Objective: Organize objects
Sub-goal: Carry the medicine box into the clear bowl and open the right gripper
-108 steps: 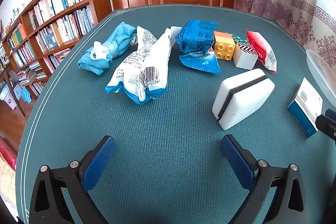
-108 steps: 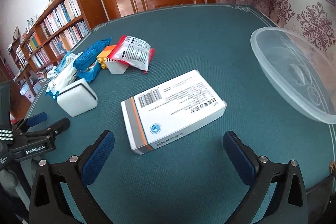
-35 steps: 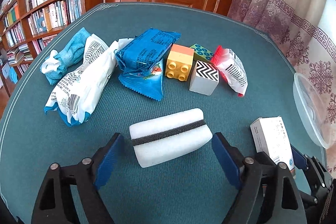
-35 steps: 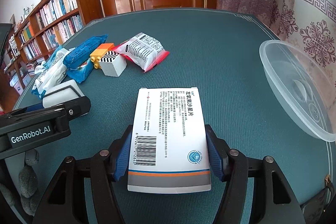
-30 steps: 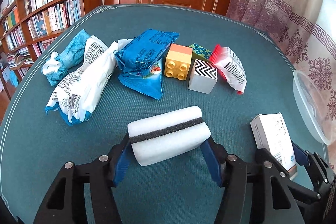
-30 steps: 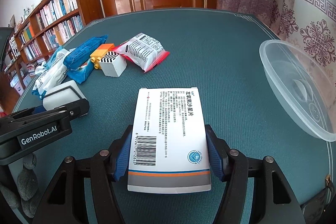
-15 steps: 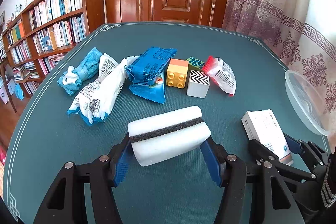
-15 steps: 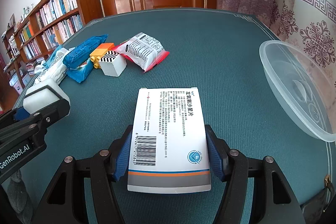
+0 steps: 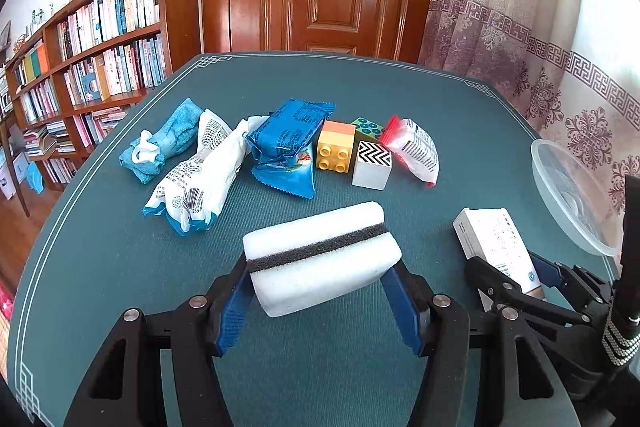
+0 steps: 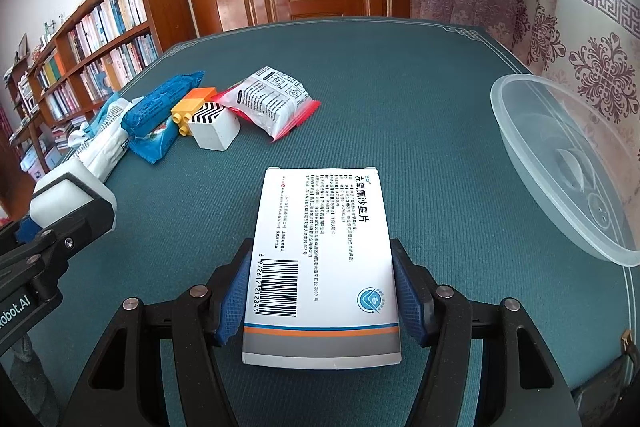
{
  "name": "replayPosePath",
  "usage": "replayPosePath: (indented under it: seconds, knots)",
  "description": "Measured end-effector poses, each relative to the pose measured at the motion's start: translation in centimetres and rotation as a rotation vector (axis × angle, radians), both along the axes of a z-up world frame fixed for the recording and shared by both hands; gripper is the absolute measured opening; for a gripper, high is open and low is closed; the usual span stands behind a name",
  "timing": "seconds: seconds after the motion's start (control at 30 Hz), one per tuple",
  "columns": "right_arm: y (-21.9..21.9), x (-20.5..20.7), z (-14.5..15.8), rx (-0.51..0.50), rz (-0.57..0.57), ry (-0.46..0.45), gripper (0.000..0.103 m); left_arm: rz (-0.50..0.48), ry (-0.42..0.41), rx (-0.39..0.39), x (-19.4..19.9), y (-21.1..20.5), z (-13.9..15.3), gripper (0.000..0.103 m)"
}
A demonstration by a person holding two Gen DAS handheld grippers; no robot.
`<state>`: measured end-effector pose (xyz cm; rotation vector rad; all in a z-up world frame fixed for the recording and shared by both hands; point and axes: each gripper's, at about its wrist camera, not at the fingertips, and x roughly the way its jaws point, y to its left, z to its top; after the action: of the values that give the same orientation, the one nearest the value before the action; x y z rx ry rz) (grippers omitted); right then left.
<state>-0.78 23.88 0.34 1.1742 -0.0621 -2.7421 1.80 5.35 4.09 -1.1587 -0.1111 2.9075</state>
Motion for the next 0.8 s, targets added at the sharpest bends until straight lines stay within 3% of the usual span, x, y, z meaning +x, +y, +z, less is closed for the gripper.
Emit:
replayPosePath:
  seconds: [0.4, 0.8]
  knots:
    - [0.6, 1.9, 2.6, -0.032, 0.007, 0.034, 0.064, -0.016, 0.005, 0.004, 0.2, 0.3, 0.5, 0.065]
    - [6.9, 2.8, 5.2, 0.018, -0.051, 0.059, 0.064, -0.101, 0.009, -0.005, -0.7, 3.3, 1.5, 0.065]
